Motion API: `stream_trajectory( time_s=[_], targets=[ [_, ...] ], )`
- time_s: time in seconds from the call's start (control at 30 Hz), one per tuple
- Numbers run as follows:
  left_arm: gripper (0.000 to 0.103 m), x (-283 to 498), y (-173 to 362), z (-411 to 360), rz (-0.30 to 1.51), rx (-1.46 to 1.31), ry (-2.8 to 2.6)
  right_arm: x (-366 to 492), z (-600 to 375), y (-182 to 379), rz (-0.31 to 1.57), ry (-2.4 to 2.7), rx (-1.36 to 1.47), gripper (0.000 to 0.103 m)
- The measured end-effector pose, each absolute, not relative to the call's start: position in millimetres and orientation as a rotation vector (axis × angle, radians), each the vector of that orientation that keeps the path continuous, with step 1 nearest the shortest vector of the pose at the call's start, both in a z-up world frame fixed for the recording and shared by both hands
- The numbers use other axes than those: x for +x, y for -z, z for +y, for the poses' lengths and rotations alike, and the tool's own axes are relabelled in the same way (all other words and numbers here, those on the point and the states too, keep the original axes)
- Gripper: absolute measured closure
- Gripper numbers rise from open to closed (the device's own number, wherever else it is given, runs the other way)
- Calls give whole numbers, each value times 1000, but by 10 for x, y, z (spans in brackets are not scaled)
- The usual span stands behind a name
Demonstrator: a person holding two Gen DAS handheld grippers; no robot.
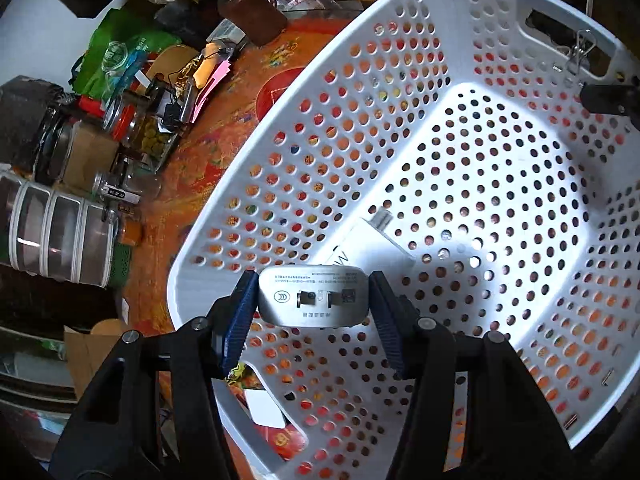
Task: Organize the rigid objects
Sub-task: 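Lower the white charger into the basket and open the left tool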
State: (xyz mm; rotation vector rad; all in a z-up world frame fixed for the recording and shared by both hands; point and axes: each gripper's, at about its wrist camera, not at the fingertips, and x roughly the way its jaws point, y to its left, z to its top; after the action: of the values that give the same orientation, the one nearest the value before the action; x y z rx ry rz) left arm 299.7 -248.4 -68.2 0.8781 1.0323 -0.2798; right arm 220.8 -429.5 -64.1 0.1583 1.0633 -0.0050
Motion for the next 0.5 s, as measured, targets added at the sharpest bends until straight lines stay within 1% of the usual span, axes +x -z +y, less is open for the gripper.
stream_trajectory(
  time_s=[0.23, 0.5],
  targets=[
    [49, 3102, 640, -2482, 1029, 841, 314, 2208, -4295, 642, 1063, 5, 158, 100],
    [49, 3040, 652, -2794, 1000, 871, 358, 2206, -4297, 641, 1063, 5, 160, 100]
  ],
)
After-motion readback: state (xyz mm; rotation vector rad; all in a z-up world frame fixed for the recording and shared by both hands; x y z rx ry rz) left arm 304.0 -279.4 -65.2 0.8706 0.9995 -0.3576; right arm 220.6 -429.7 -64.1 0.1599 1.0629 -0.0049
